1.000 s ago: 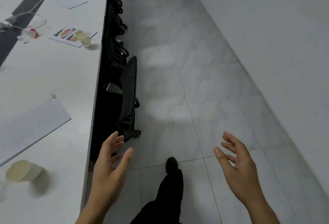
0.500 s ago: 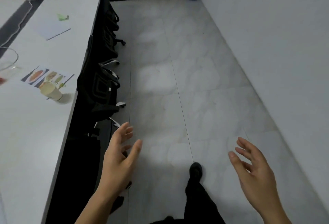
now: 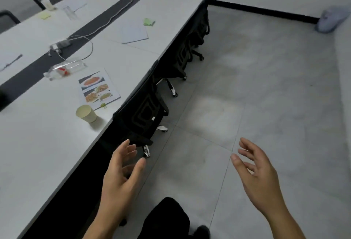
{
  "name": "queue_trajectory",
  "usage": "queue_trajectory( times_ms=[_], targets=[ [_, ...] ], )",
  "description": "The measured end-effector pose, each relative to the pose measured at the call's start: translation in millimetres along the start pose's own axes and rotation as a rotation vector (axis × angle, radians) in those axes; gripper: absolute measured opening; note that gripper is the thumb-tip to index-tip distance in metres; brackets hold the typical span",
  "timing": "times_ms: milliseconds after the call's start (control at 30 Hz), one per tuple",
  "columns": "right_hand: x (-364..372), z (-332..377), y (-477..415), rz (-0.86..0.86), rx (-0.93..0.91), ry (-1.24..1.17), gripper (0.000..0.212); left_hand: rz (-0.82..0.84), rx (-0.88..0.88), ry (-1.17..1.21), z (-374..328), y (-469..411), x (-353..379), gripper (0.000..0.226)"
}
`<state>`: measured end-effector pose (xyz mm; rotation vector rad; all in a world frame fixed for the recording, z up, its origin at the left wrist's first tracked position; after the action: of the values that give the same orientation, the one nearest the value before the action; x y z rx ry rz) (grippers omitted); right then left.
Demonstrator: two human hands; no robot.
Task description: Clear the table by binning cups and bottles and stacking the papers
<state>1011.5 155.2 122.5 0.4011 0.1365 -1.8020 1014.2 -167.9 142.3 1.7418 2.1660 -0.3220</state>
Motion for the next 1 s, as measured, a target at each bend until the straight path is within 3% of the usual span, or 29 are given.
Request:
queue_trajectory(
  times_ms=[200,367,533,700,800,1000],
  targets=[
    [60.2,18.8,-164.8,0.192,-0.063,0.038,0.044,-0.209,-0.147,0.089,23.7,-100.3,42.0,0.053],
    [100.8,37.6,-289.3,0.241,-0.035,0.064,0.044,-0.216,-0.173,0.097,15.0,-234.9,72.3,0.055],
    [120.9,97.0,-415.6,0.223,-0.119,0.055,0.043,-0.193,-0.08,0.042,-36.0,-378.3,80.5,0.053],
    [146.0,121.2,-512.2,0.253,-0.102,0.006,0.043,-0.2,-0.1,0.003,-60.2,-475.2,92.5,0.055],
    [185.8,123.4,-581.9,0.373,-0.125,0.027,0.043,-0.317,-0.154,-0.006,-57.9,-520.0,102.5,0.056],
    [284.7,153.0,-660.5,0.832,-0.187,0.112,0.045,-0.675,-0.412,0.069,-55.0,-527.4,99.4,0.053]
  ],
)
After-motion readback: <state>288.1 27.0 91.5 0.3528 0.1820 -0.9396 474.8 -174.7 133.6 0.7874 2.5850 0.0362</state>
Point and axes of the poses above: each hand's wrist, its own y-axis away from the middle knuckle, its own x-axis out of the palm, z = x × y, the point moved 4 cm from there along -y, towards the middle knuckle, and after that the axes turned 2 degrees about -y, right-handed, at the moved point
